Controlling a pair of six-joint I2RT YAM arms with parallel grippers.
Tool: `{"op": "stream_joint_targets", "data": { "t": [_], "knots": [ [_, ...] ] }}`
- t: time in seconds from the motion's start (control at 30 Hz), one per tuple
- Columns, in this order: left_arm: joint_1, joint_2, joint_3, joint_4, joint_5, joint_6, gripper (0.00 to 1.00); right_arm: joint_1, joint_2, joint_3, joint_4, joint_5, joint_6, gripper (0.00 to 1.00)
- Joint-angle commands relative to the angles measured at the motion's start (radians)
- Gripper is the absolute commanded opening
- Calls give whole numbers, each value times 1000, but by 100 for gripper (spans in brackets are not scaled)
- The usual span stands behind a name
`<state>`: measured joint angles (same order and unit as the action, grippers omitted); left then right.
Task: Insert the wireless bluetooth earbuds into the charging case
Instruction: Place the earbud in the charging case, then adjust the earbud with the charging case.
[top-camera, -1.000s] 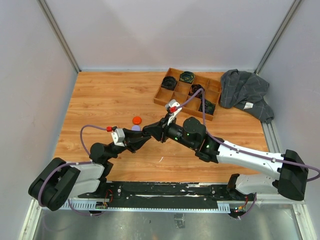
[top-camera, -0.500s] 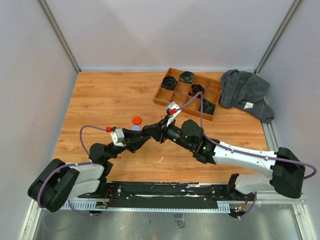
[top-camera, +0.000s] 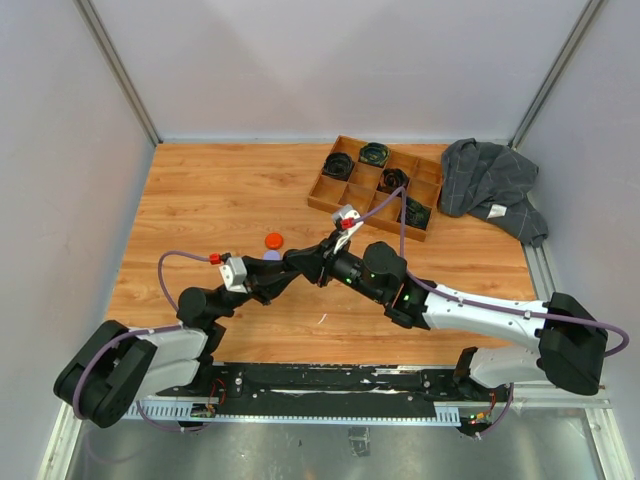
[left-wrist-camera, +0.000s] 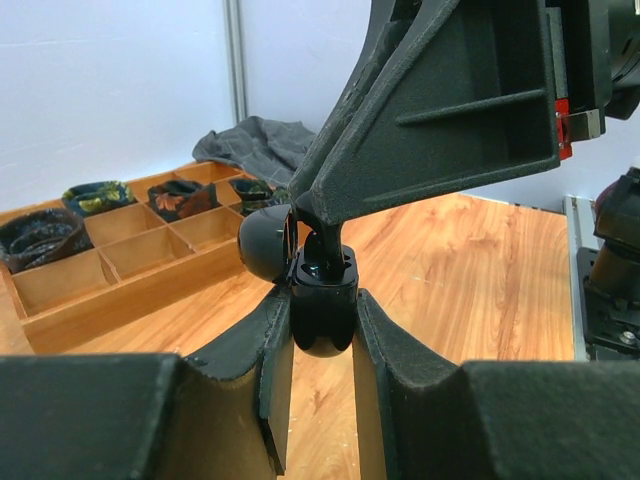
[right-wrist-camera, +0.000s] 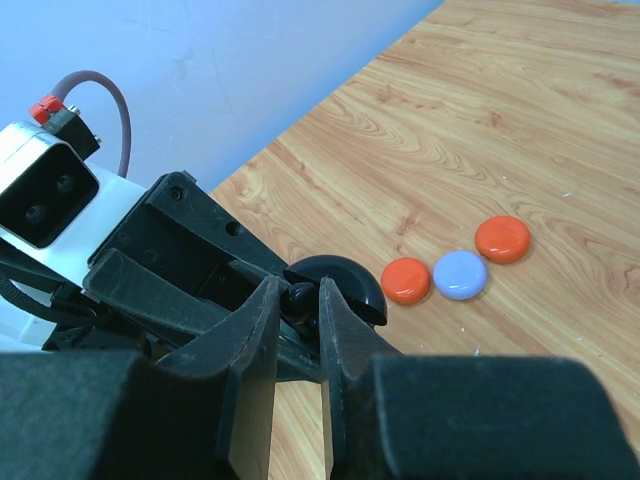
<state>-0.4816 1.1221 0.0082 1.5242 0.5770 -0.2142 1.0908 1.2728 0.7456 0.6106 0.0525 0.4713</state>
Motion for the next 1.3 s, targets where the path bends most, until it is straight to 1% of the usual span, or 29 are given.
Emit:
{"op": "stream_joint_targets", "data": {
  "t": [0.0,0.17,0.53,0.73,0.9,1.2,1.27],
  "knots": [
    [-5,-35,-79,111,-41,8,10,32,6,-28,18,7,16,15],
    [-5,-52,-85,99,-68,14,10,35,1,-47,28,11,43,17],
    [-5,-62,-86,87,-82,16,10,45,-22,-52,-25,50,45,27],
    [-5,-58,-85,85,-79,16,10,45,-44,-42,-56,62,33,34],
    [-5,-51,-80,80,-76,16,10,46,-72,-16,-104,48,-9,38],
    [-5,-41,-75,80,-65,15,10,44,-104,17,-134,-67,-132,44],
    [-5,-36,-73,82,-58,14,10,44,-115,23,-154,-66,-161,46]
  ]
}}
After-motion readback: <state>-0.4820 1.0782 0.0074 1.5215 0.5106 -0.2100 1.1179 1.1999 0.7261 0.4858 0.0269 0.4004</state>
